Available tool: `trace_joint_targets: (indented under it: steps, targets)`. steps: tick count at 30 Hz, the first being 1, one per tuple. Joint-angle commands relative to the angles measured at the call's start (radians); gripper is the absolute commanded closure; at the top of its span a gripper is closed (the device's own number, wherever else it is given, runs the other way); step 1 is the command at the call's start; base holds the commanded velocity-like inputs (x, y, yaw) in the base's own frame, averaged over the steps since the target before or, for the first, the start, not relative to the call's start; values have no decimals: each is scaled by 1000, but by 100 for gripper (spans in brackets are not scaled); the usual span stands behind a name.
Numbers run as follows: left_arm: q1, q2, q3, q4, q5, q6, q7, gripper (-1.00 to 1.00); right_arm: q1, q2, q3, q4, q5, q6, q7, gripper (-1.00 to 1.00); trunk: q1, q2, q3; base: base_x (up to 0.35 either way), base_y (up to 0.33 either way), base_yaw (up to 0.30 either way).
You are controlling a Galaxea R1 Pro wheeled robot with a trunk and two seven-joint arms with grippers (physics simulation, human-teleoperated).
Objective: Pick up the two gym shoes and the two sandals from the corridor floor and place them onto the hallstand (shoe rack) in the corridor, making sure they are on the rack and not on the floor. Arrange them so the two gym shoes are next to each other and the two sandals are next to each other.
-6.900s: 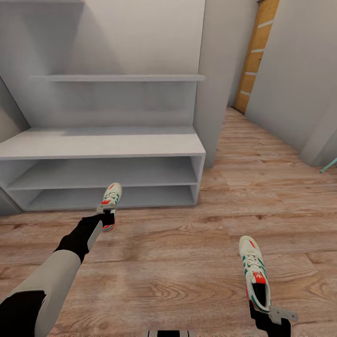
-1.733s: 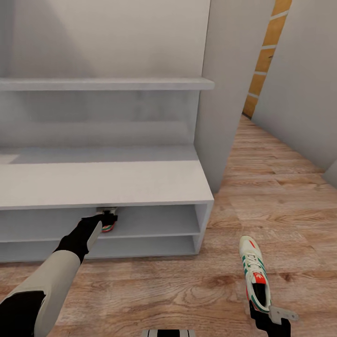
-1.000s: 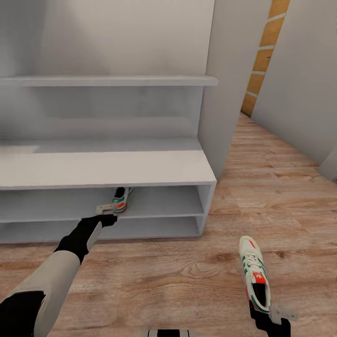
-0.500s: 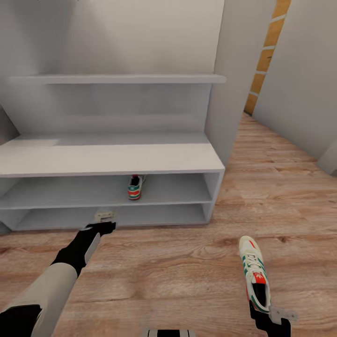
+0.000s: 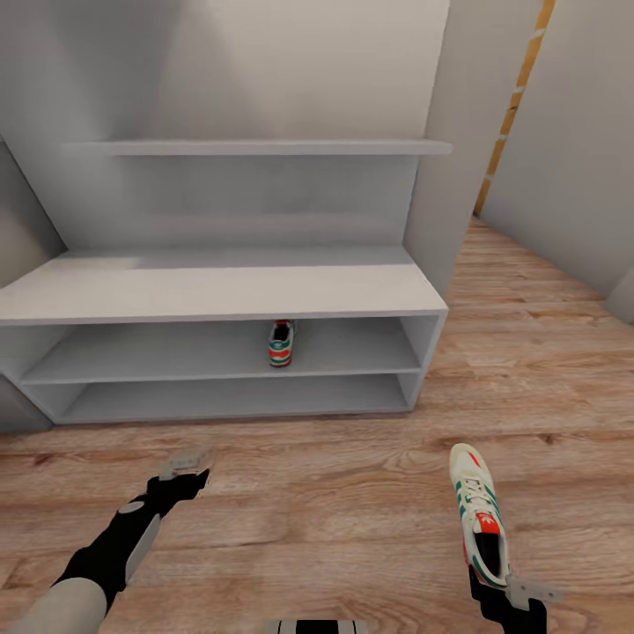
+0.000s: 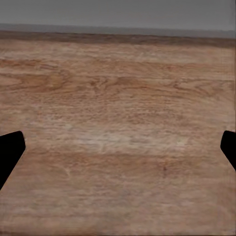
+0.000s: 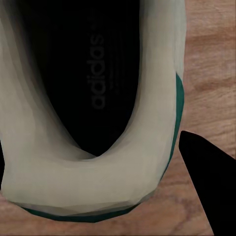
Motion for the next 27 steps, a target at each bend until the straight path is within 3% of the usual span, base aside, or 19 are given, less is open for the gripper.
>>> trace_joint_targets:
  steps: [1, 5, 11, 13, 16, 20, 21, 27]
  targets:
    - [4, 7, 4, 1, 11, 2, -27, -100, -1, 0, -9, 1, 8, -4, 3, 100, 0, 0, -1, -7, 301, 0]
    - [41, 45, 5, 30, 26, -56, -150, -100, -1, 0, -8, 1, 8, -4, 3, 100, 0, 0, -1, -3, 304, 0]
    - [111, 86, 5, 61, 37, -156, -284, -100, -1, 0, -7, 2, 9, -5, 5, 100, 0, 0, -1, -1, 306, 0]
    - [146, 115, 12, 107, 49, -224, -358, -100, -1, 0, -7, 2, 10, -5, 5, 100, 0, 0, -1, 0, 307, 0]
    - [161, 129, 19, 159, 59, -275, -409, -100, -1, 0, -7, 2, 10, -6, 6, 100, 0, 0, -1, 17, 307, 0]
    - [175, 141, 24, 197, 62, -307, -444, -100, -1, 0, -7, 1, 9, -8, 6, 100, 0, 0, -1, 57, 307, 0]
    - [194, 158, 25, 207, 66, -317, -452, -100, -1, 0, -8, 1, 9, -8, 5, 100, 0, 0, -1, 11, 307, 0]
    - [201, 165, 25, 210, 72, -320, -454, -100, -1, 0, -7, 1, 9, -8, 4, 100, 0, 0, -1, 3, 231, 0]
